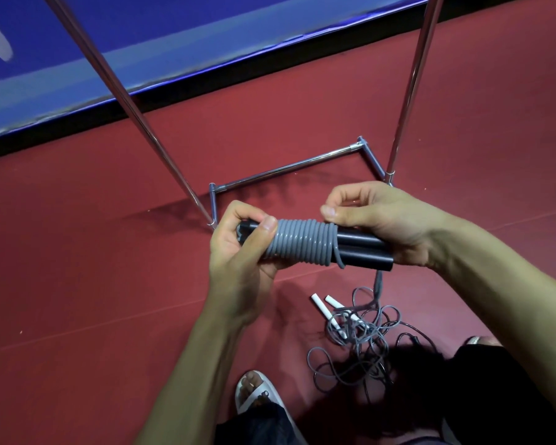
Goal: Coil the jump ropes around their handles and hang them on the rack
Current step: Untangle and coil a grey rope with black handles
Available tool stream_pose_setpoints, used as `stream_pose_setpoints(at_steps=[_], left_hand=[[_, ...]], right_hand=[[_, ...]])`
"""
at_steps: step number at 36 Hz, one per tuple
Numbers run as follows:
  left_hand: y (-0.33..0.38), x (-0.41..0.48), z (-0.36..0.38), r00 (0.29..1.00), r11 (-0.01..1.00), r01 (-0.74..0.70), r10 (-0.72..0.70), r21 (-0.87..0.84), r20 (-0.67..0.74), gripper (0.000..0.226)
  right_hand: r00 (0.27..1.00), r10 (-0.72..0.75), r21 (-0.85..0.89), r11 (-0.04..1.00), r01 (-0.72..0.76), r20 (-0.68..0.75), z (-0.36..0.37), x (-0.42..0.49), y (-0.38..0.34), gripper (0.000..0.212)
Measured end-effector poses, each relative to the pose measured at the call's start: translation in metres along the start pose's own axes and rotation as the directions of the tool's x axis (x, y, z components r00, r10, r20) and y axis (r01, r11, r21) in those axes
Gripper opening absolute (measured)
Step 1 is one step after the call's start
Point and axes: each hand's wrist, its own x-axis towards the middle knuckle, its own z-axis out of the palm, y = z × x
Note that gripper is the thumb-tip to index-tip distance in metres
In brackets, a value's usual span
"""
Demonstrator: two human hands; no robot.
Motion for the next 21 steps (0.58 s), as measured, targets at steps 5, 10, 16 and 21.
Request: stream_pose_setpoints(at_steps=[5, 10, 16, 21], left_hand=[[0.001, -0.001, -0.003, 1.000, 1.000, 0.007, -0.007, 0.009, 0.029, 0.020], [0.001, -0.001, -0.005, 0.998, 0.999, 0.017, -0.015, -0.042, 0.057, 0.012], [0.004, -0.002, -0.006, 0.997, 0.997, 0.028, -0.023, -0.077, 0.072, 0.011], [0.004, -0.003, -0.002, 1.000, 0.993, 0.017, -0.015, -0.119, 0.025, 0.017]], right_hand=[[0.996, -0.089, -0.071, 0.993, 0.090, 0.016, -0.004, -0.001, 0.000, 0.023], [0.987, -0.110, -0.026, 0.993, 0.114, 0.117, -0.012, 0.003, 0.008, 0.037], [0.961, -0.046, 0.117, 0.993, 0.014, 0.271, -0.018, 0.002, 0.007, 0.040], [0.966, -0.071, 0.218, 0.976, 0.016, 0.248, -0.013, 0.002, 0.011, 0.033]])
